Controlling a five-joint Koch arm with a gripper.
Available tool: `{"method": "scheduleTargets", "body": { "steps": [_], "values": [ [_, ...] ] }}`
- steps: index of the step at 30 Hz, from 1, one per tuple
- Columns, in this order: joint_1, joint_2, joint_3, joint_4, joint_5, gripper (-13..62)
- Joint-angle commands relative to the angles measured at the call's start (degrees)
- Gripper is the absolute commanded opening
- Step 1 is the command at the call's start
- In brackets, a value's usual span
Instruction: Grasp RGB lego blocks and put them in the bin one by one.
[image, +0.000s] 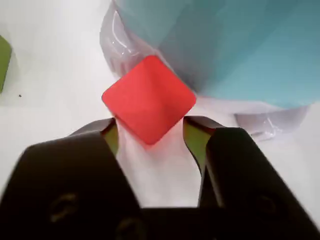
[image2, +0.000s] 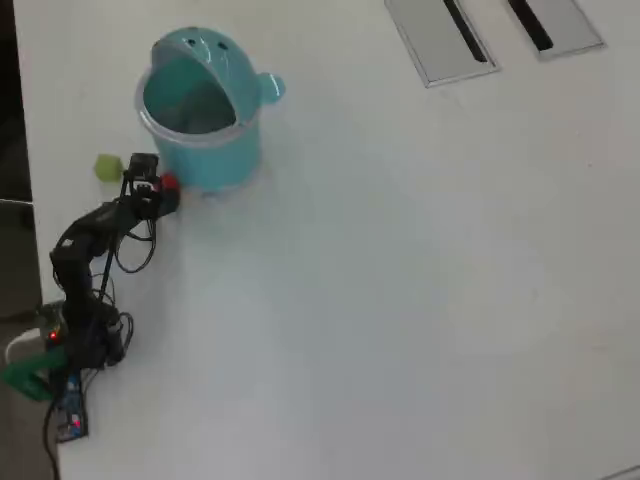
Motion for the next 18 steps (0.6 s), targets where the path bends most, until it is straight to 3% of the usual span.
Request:
{"method": "scheduleTargets", "body": {
  "steps": [1, 18],
  "values": [
    [-0.44, 2.29, -2.72, -4.22, -0.18, 25.2],
    [-1.85, 8.09, -4.39, -0.44, 0.00, 28.5]
  ]
}}
